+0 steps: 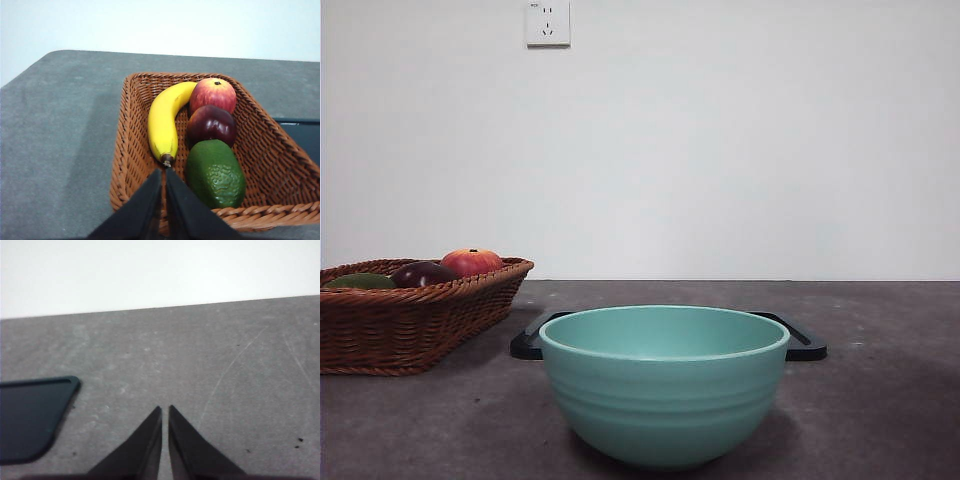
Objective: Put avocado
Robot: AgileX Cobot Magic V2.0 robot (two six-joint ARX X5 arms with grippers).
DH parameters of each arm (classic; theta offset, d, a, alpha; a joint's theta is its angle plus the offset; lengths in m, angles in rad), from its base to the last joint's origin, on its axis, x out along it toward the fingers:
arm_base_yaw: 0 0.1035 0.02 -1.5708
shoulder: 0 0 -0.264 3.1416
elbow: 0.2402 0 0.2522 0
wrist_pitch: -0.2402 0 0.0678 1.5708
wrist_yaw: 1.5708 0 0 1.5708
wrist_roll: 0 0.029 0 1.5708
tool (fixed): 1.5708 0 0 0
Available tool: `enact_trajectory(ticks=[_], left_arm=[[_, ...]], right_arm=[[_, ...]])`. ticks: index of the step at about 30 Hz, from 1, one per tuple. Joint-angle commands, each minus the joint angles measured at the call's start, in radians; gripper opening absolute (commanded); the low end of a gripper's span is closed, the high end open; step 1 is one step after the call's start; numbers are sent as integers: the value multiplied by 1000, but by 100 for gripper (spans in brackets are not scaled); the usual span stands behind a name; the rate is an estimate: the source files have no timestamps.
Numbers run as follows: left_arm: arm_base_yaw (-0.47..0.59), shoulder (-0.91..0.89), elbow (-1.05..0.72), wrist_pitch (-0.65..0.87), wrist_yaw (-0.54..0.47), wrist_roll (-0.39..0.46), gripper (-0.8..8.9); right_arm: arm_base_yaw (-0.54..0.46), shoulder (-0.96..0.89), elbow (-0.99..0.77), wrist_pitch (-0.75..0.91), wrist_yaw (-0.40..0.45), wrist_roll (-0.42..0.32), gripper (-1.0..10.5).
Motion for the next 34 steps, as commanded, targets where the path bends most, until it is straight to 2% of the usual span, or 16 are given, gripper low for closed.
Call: enact_trajectory(ticks=[1, 8, 11, 19, 26, 28, 34], left_arm=[[-5, 2, 46, 18, 3, -33, 15], [-5, 62, 183, 8, -61, -55, 14], [-5, 122, 260, -8, -50, -55, 14], [-5, 326, 523, -137, 41, -55, 15], [-12, 503, 735, -229, 248, -59, 15], [-37, 542, 772, -233, 274, -68, 15], [-183, 621, 823, -255, 277, -77, 15]], right_arm=[[0, 0, 59, 10, -1, 92, 14], [0, 50, 223, -53, -3, 295, 12], [0, 101, 319, -118, -34, 308, 12], [0, 302, 569, -255, -140, 275, 12], [21, 492, 761, -438, -279, 115, 12], [39, 537, 803, -478, -307, 77, 12], [133, 644, 878, -530, -348, 45, 12]])
